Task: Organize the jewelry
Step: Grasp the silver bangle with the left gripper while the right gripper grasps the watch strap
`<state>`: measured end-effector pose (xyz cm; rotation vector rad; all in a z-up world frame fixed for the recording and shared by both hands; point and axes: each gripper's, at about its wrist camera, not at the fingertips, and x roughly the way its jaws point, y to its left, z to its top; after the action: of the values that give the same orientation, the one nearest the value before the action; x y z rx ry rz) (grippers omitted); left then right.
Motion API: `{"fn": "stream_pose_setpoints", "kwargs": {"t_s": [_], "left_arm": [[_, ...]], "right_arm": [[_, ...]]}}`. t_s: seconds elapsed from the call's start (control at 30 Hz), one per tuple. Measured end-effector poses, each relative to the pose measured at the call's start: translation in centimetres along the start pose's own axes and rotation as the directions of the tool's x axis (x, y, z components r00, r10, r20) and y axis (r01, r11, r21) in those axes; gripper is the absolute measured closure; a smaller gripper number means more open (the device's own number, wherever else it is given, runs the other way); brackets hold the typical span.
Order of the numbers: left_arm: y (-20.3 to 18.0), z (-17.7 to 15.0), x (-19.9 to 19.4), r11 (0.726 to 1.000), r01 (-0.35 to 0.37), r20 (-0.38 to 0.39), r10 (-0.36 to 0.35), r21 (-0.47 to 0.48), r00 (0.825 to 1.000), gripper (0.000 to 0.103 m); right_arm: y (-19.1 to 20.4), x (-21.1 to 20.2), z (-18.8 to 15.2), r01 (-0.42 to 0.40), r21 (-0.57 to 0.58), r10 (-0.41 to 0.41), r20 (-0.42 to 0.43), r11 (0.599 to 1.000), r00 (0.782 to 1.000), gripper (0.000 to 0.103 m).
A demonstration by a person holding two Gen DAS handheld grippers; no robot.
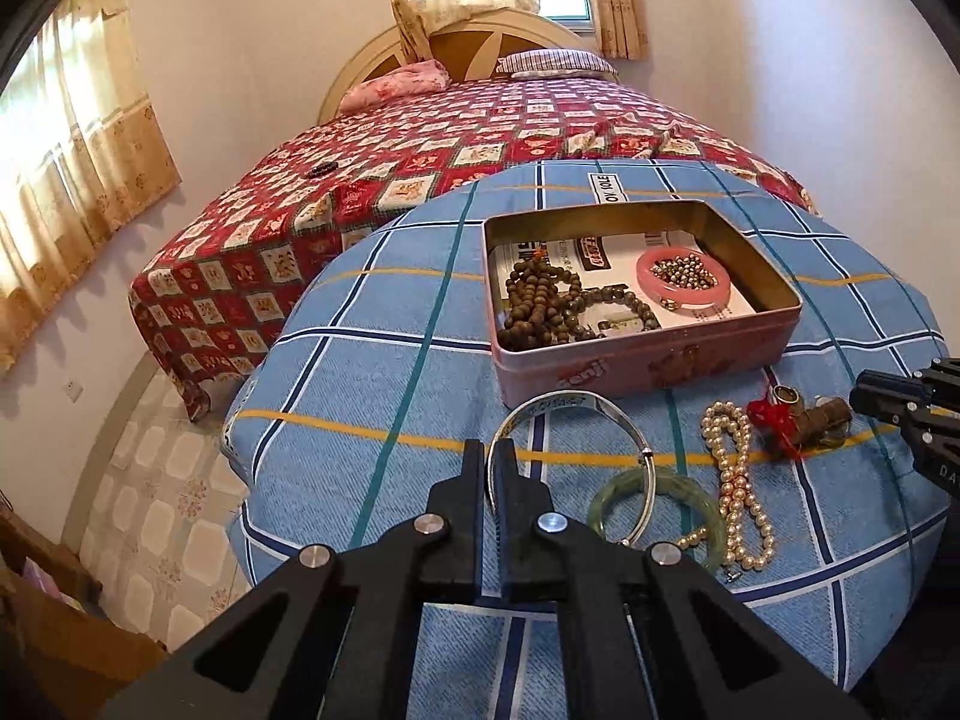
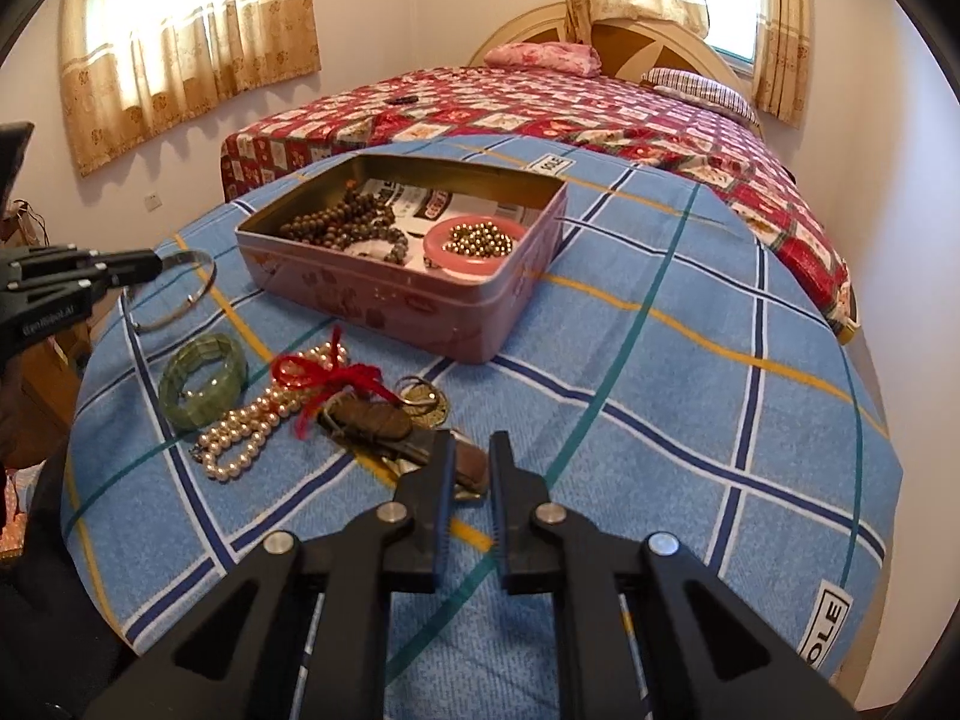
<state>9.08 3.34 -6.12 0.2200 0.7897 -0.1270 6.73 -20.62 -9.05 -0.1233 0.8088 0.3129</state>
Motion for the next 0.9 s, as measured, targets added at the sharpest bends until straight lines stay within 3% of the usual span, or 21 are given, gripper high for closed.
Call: {"fn": "stream_pose_setpoints", "kwargs": {"t_s": [0.07,0.13,0.17,0.43,0.53,0.57,0.6,0.67,0.9], "left_arm": [[0.0,-0.1,0.1,1.000,0.001,-0.004,-0.001,-0.001,1.000,0.101],[0.1,-0.1,0.3,1.000,0.002,-0.010,-0.002,-0.003,1.000,0.101],[0.1,-0.2,0.3,1.000,0.004,-0.012,-0.004,-0.006,1.000,0.101],[-0.3,-0.6,0.8,1.000,0.018,-0.032,-0.018,-0.003,0.999,0.101],[-0.1,-0.6,0.9,1.000,0.018,-0.035,-0.019,-0.006,0.999,0.101],[-0.1,-0.6,0.9,1.000,0.018,-0.035,-0.018,-0.007,0.999,0.101],[0.0,-0.6,0.9,1.000,0.017,-0.035,-0.017,-0.009,0.999,0.101],[0.1,-0.6,1.0,1.000,0.016,-0.036,-0.017,-0.010,0.999,0.101],[0.0,-0.8,1.1,1.000,0.015,-0.036,-0.016,-0.010,0.999,0.101]], "right_arm": [[-0.3,0.2,0.0,-0.013,0.017,0.013,-0.010,1.000,1.000,0.079],[-0.4,0.2,0.0,-0.021,0.011,0.021,-0.002,1.000,1.000,0.048],[-0.3,0.2,0.0,-0.012,0.000,0.012,0.006,1.000,1.000,0.044],[1.2,2.3,0.5,-0.046,-0.113,0.040,-0.051,0.993,0.998,0.042],[1.1,3.3,0.5,-0.094,-0.120,0.083,-0.094,0.988,0.992,0.043],[1.0,3.1,0.5,-0.104,-0.124,0.092,-0.093,0.987,0.991,0.044],[1.1,3.0,0.5,-0.116,-0.136,0.103,-0.104,0.984,0.989,0.052],[1.2,2.6,0.2,-0.114,-0.161,0.096,-0.115,0.980,0.989,0.055],[1.1,1.5,-1.1,-0.118,-0.132,0.106,-0.093,0.984,0.990,0.055]]}}
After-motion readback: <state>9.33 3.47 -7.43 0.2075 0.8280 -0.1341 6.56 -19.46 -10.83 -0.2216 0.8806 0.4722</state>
